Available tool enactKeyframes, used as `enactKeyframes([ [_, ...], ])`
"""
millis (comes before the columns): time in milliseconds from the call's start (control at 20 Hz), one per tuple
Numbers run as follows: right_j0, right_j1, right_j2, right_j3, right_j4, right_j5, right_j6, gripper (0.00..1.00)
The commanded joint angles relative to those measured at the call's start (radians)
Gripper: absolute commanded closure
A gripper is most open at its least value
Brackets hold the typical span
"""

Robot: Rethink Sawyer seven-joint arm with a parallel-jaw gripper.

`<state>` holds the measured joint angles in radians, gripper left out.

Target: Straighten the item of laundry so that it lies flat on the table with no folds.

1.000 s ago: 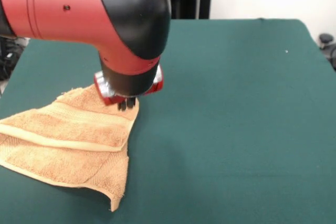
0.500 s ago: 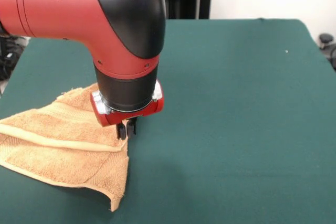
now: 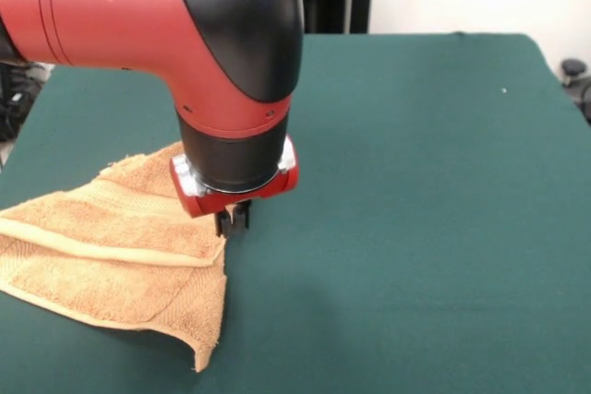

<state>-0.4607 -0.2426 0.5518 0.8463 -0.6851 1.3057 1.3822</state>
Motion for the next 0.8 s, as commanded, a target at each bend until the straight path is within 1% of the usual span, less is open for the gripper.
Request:
enactKeyframes([
  [50,0.065,0.080,0.006,0.006,-0.019,0.097,-0.238,1.00],
  [200,0.067,0.088,-0.001,-0.004,-0.040,0.072,-0.243,1.00],
  [300,0.078,0.091,-0.012,-0.023,-0.056,0.095,-0.246,1.00],
  [550,0.069,0.092,-0.008,-0.018,-0.059,0.067,-0.266,1.00],
  [600,0.065,0.093,-0.005,-0.017,-0.059,0.060,-0.272,0.00],
  [800,0.073,0.093,-0.008,-0.036,-0.077,0.067,-0.298,0.00],
])
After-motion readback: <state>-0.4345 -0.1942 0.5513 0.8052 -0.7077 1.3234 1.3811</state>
